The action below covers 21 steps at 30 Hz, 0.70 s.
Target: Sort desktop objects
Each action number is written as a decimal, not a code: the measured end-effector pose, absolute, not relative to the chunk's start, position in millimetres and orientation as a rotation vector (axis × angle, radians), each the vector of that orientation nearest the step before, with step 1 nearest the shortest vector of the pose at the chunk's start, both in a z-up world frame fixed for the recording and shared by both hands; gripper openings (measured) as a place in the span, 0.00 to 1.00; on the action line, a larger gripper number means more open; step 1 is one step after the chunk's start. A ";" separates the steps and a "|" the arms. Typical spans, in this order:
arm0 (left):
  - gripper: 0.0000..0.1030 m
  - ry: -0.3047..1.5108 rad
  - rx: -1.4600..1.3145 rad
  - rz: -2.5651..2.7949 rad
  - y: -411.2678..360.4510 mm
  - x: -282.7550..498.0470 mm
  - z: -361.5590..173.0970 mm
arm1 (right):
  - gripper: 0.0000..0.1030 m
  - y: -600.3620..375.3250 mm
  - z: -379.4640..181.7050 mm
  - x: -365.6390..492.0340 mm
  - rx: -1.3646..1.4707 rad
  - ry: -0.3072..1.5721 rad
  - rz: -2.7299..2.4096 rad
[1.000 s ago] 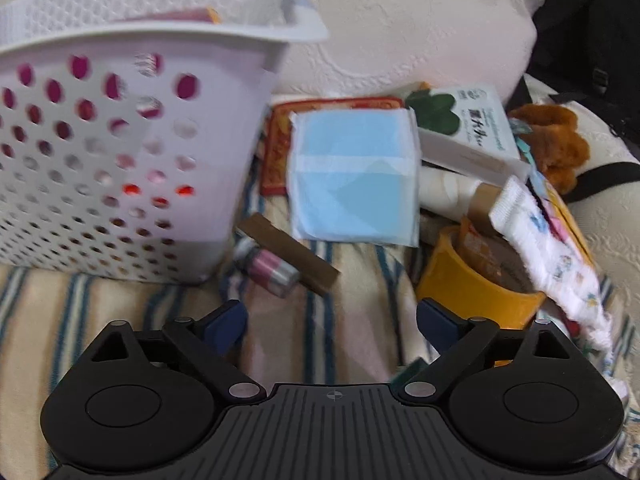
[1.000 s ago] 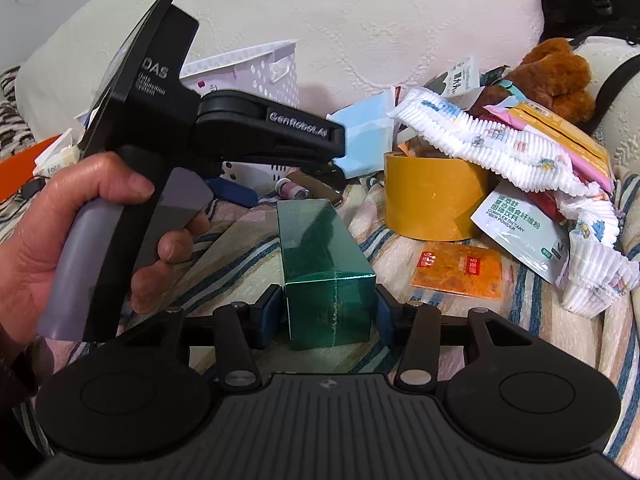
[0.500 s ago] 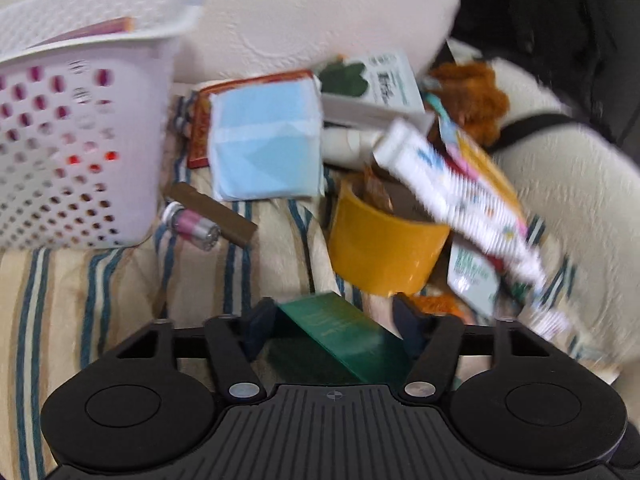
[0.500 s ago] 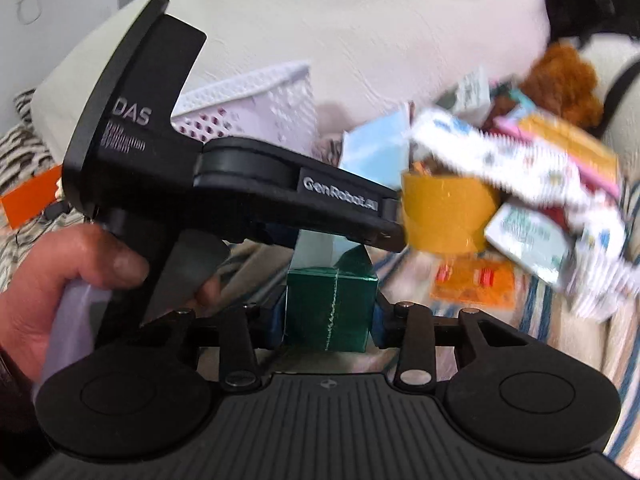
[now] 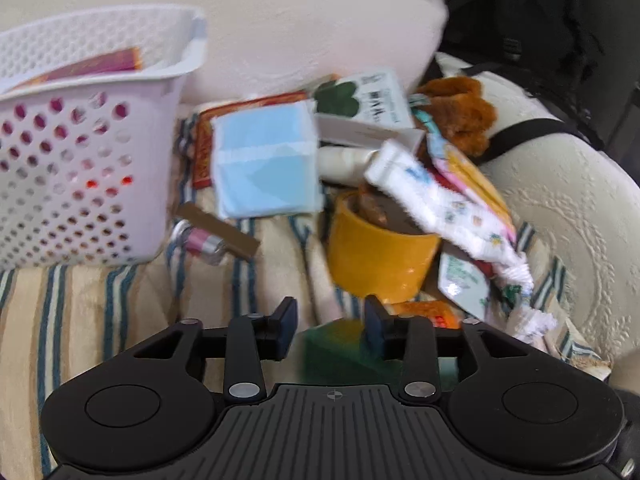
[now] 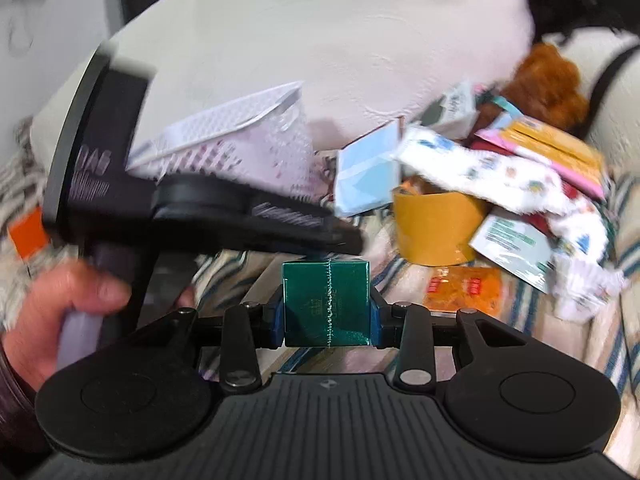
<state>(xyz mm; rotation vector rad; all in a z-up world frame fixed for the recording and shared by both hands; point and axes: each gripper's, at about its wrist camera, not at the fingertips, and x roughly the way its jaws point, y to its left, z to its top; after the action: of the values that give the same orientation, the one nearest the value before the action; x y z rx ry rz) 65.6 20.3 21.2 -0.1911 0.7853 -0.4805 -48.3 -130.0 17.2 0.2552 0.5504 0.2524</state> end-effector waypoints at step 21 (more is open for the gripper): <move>0.89 0.604 -0.071 -0.043 128.8 20.3 77.8 | 0.89 -51.7 79.4 -23.9 0.129 0.389 0.207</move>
<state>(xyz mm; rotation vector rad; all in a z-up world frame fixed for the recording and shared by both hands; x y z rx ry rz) 20.3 128.8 77.8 -0.0712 0.6036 -0.0431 -23.9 -51.7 79.4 0.1288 0.3893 0.2068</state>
